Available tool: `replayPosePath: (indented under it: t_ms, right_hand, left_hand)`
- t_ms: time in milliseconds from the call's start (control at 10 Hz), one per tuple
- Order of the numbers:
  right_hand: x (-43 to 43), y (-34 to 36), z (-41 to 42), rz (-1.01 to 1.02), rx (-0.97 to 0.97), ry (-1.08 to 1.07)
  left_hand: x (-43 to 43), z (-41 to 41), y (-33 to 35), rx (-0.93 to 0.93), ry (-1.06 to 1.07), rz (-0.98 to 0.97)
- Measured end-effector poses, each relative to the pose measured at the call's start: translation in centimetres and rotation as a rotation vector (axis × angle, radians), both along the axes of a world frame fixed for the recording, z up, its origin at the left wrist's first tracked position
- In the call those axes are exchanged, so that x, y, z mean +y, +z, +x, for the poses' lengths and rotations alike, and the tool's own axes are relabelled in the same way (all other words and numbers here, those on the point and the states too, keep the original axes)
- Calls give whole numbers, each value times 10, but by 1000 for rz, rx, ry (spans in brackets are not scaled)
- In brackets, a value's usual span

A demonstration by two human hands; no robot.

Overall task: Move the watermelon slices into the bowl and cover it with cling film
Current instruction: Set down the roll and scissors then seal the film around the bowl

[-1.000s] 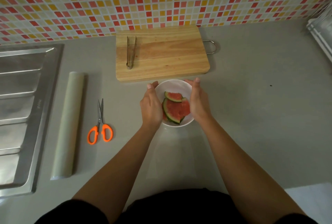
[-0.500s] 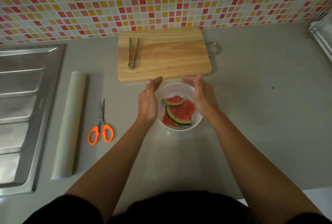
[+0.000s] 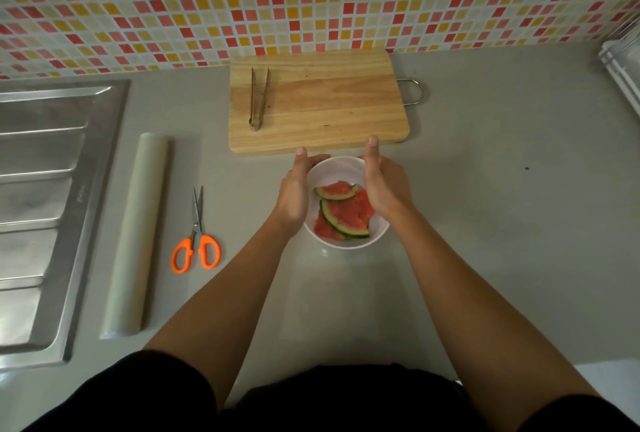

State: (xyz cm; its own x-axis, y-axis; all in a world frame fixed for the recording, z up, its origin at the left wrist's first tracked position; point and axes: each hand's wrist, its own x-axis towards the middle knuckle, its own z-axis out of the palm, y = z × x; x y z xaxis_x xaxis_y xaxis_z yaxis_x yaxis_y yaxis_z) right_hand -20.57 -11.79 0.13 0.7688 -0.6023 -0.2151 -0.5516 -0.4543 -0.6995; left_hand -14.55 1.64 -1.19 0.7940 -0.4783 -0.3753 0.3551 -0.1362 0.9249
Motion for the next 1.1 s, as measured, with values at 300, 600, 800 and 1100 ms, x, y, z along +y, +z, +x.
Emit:
replayPosePath:
  t_ms: [300, 600, 800, 1100]
  right_hand:
    - [-15, 6, -24, 312, -139, 63]
    - [-11, -12, -77, 356, -190, 463]
    - [2, -20, -76, 189, -256, 318]
    - [4, -22, -78, 175, -328, 295]
  left_hand:
    - [26, -1, -3, 98, 138, -134]
    - [33, -57, -6, 25, 134, -322]
    - [34, -50, -12, 43, 126, -70]
    - [47, -25, -7, 28, 3, 184]
